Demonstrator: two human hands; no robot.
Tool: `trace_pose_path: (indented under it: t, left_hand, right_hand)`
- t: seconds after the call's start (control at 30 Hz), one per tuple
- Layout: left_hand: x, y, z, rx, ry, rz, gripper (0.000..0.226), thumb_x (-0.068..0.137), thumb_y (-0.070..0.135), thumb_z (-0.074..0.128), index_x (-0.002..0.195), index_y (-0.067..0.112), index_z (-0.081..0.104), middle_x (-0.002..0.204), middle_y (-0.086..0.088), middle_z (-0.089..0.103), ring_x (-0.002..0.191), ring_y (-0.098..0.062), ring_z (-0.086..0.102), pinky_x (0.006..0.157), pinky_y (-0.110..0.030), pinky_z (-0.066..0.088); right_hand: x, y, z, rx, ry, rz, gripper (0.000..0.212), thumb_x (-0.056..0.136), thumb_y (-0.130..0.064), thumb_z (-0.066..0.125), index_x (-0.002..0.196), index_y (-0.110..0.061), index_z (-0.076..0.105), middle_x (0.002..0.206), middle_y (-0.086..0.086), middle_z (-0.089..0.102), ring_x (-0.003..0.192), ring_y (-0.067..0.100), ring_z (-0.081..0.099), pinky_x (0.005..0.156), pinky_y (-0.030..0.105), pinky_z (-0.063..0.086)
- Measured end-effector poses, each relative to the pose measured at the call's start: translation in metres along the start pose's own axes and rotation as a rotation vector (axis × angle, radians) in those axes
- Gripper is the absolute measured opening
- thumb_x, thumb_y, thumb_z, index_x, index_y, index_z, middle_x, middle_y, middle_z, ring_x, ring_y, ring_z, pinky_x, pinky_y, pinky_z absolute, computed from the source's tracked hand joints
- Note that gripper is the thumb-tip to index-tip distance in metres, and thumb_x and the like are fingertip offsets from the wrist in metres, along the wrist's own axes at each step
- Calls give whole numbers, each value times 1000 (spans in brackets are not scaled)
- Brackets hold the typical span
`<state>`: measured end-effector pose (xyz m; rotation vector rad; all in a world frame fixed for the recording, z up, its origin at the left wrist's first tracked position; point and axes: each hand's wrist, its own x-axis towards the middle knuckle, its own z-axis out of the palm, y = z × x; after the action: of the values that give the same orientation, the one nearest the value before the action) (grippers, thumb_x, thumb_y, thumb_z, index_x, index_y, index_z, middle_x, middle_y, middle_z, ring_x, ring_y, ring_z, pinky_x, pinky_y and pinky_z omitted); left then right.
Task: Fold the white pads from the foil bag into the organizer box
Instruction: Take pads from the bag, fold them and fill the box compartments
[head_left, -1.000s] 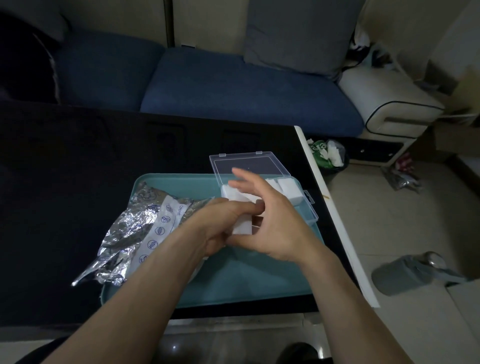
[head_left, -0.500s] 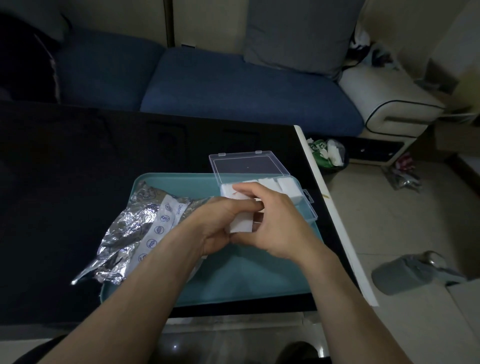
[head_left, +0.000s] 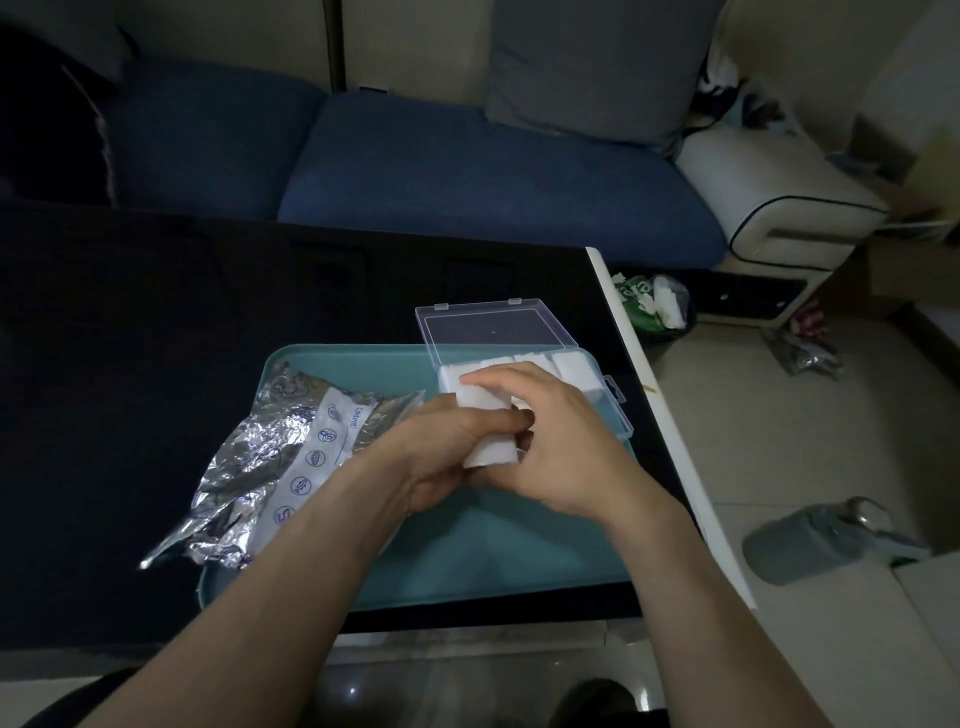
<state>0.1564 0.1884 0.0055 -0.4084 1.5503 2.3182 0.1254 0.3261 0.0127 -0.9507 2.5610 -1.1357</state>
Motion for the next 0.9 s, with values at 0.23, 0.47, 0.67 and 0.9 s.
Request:
trace_pose_path:
  t: [0.23, 0.47, 0.67, 0.9]
  left_hand:
    - [-1, 0, 0, 170, -55, -87, 7, 89, 3, 63, 95, 4, 66, 76, -14, 65, 65, -22, 64, 61, -33, 57]
    - [-3, -3, 3, 296, -215, -103, 24, 86, -6, 64, 110, -3, 62, 77, -10, 64, 69, -21, 66, 50, -21, 51]
    - [5, -10, 8, 445, -39, -24, 14, 86, 8, 73, 96, 6, 63, 74, -12, 70, 60, -21, 63, 57, -25, 53]
    - [16, -24, 2, 1177, 224, 466, 19, 93, 25, 58, 110, 21, 64, 113, 8, 62, 65, -5, 53, 75, -22, 46]
  right_hand:
    - [-3, 0, -28, 389, -32, 137, 75, 67, -17, 67, 137, -37, 52, 135, -12, 58, 127, 2, 53, 102, 31, 48]
    - [-3, 19, -24, 387, -155, 323, 24, 81, -27, 79, 102, -19, 74, 100, 5, 77, 98, 27, 72, 101, 51, 51]
    - [-1, 33, -55, 733, 388, 198, 12, 89, -13, 68, 101, -16, 68, 88, 1, 76, 82, 16, 72, 75, 33, 60]
    - [18, 82, -41, 270, 485, 344, 30, 100, -9, 55, 118, -29, 67, 113, 1, 70, 100, 17, 64, 92, 37, 55]
